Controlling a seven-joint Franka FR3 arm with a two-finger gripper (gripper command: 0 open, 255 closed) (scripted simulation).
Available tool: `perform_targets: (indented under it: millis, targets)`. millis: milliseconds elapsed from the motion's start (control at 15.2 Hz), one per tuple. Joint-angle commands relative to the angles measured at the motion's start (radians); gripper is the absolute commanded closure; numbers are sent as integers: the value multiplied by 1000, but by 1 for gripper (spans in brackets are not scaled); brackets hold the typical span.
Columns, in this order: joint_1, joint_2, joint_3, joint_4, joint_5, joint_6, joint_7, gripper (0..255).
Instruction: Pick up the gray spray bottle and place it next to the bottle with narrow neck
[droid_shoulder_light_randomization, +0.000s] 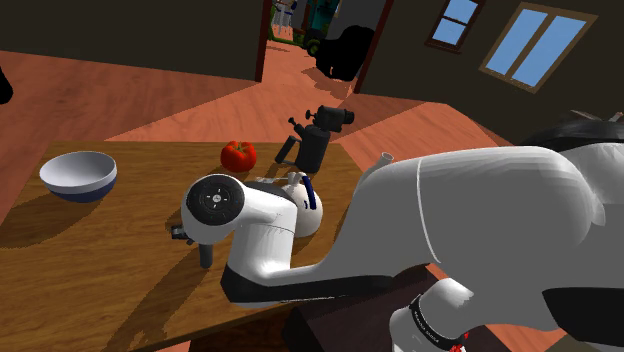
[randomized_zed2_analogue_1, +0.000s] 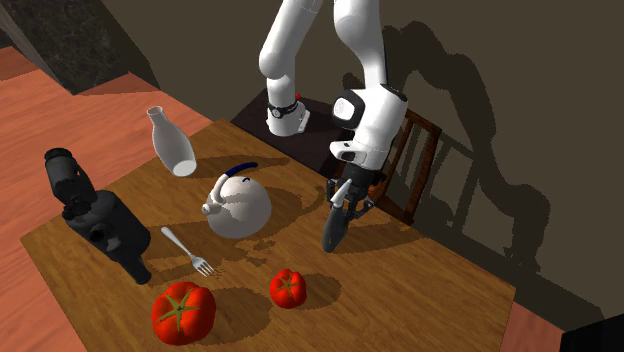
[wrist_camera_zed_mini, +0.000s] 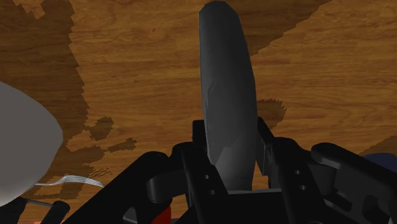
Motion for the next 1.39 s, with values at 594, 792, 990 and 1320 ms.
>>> perform_targets:
  millis: [594, 792, 990, 1320]
  targets:
    - [97, 79, -110, 24, -57, -98, -1, 255]
    - [130, 105, -147, 35, -76, -133, -1, 255]
    - [165, 130, -184, 49, -96, -168, -1, 255]
    - [224, 170, -246, 76, -128, -228, -1, 255]
